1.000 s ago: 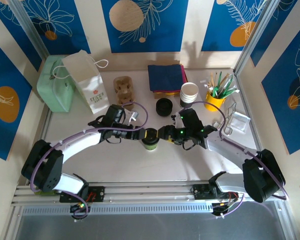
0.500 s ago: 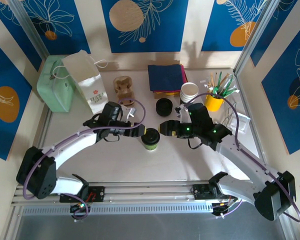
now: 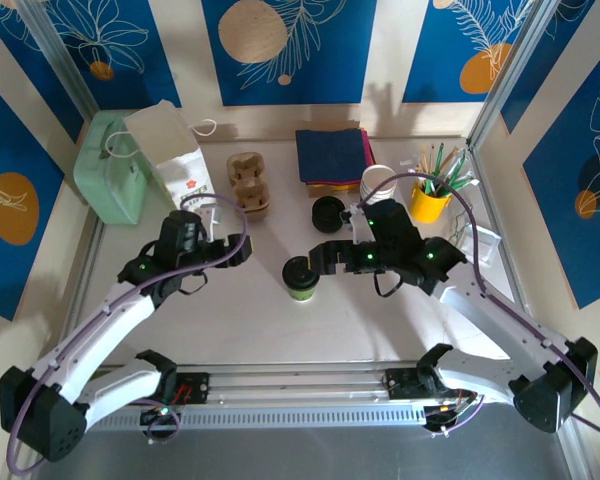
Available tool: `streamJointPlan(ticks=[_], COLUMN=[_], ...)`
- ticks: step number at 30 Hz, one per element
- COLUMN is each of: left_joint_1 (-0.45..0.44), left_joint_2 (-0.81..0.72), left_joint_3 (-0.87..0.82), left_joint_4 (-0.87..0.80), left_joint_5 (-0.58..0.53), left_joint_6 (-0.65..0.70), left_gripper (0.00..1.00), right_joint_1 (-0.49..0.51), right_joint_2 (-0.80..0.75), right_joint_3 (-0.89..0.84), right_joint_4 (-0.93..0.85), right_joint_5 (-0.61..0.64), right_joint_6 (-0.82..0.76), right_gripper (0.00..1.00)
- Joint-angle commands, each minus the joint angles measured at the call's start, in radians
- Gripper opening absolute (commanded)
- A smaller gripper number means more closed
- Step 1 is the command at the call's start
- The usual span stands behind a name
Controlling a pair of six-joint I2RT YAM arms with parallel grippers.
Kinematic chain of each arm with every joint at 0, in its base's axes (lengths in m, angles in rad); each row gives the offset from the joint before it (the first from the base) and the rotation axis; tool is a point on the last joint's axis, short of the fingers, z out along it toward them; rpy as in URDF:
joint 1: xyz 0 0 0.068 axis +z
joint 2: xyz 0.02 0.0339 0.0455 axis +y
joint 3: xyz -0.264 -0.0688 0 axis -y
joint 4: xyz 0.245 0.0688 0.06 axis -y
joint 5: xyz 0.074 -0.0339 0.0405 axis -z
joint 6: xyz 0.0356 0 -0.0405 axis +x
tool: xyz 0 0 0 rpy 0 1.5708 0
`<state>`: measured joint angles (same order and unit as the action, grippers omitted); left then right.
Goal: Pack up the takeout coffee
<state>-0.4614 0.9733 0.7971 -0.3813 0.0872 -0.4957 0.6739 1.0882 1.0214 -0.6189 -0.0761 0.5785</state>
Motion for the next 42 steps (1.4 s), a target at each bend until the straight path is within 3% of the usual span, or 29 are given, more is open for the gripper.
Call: streamJointPlan(ticks=[1,11,20,42], left_joint_1=[0.012,0.015,0.017,0.018], left_joint_2=[-0.059,-0.202,-0.275,-0.306], left_joint_3=[-0.025,-0.059,-0.074,-0.101], left_joint_4=[-0.056,-0.105,-0.136,-0.153], left_joint_5=[-0.113,-0.252,-0.339,-0.356], left_joint_6=[0.026,0.015,0.003,0.005], left_gripper=[0.82,0.88,0.91,0.96], right_joint_1=[0.047,0.190,0.264,0.309], right_joint_2=[0.044,0.261,0.408,0.603], right_joint_3=[0.066,0.261,0.384,0.484], right_joint_4=[-0.100,-0.230,-0.316,-0.397], right_joint_5=[0.125,0.357,0.465,0.481], right_joint_6=[-0.033,-0.061,-0.057,0.000], right_gripper=[0.99,0.99,0.99,0.93])
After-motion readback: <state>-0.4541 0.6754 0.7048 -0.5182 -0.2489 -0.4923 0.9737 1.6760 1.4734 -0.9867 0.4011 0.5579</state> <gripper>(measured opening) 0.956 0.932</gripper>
